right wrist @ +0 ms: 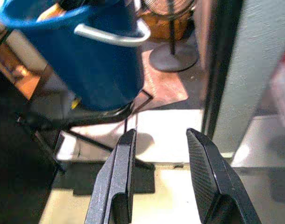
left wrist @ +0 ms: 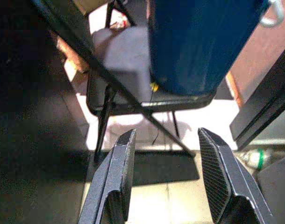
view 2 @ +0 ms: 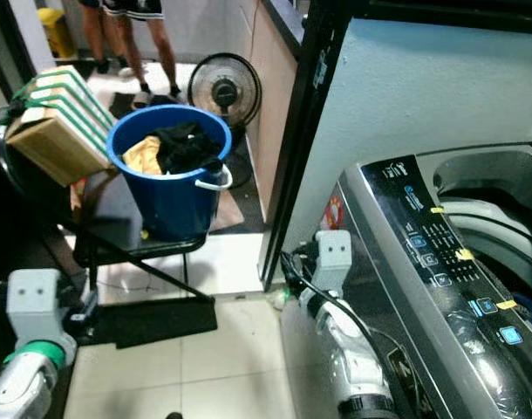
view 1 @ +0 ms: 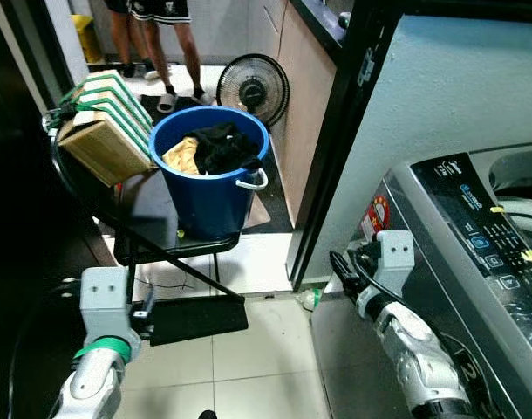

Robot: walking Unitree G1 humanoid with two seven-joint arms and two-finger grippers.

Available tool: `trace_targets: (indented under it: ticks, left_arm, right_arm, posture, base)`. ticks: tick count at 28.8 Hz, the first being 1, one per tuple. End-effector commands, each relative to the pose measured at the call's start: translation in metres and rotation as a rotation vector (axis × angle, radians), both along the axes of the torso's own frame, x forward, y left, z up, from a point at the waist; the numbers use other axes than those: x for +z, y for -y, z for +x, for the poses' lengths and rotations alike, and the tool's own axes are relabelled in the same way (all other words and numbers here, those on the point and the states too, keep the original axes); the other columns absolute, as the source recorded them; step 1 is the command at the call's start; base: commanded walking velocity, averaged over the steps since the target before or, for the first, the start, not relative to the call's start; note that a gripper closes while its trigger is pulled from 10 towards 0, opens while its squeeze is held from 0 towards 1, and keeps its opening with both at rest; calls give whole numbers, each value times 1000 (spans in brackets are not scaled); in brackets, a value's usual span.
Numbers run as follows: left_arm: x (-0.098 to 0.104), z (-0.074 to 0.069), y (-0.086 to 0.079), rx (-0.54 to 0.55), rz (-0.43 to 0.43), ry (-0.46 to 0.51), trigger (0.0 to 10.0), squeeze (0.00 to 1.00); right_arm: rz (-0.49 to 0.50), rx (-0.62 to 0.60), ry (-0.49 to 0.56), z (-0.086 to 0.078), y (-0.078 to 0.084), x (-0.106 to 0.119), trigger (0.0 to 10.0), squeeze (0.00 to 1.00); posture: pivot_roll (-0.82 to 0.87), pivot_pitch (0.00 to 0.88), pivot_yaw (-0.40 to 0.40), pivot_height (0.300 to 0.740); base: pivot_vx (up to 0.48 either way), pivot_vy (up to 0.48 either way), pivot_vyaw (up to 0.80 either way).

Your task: Clothes washing

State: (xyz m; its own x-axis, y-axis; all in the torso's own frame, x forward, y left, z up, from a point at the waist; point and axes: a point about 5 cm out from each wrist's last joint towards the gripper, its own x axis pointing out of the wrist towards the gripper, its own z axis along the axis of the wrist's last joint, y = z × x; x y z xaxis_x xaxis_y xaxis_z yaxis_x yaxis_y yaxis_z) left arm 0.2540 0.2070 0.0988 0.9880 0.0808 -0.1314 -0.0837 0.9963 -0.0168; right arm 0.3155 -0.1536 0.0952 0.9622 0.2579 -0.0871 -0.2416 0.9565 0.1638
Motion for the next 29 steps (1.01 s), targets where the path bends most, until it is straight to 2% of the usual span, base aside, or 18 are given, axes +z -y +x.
trace_targets:
  ticks: [1, 6, 11, 29]
  left_arm:
    - [-8, -1, 8, -33, -23, -19, 10000, 0]
    - [-7, 2, 14, -66, -3, 10, 10000, 0]
    - [-7, 5, 14, -64, -2, 43, 10000, 0]
    - [-6, 8, 10, -58, -17, 71, 10000, 0]
  right_arm:
    - [-29, 24, -48, -7, -5, -17, 10000, 0]
    - [-53, 70, -63, -11, -12, -25, 10000, 0]
    - [-47, 90, -52, -11, -17, -27, 10000, 0]
    - [-24, 89, -18, -6, -20, -25, 10000, 0]
  posture:
    - [145, 20, -5, 740]
    - [142, 19, -7, 740]
    - [142, 23, -11, 740]
    - [149, 27, -11, 740]
  base:
    - [0, 0, 0]
    - [133, 0, 0]
    - [406, 0, 800]
    - [392, 0, 0]
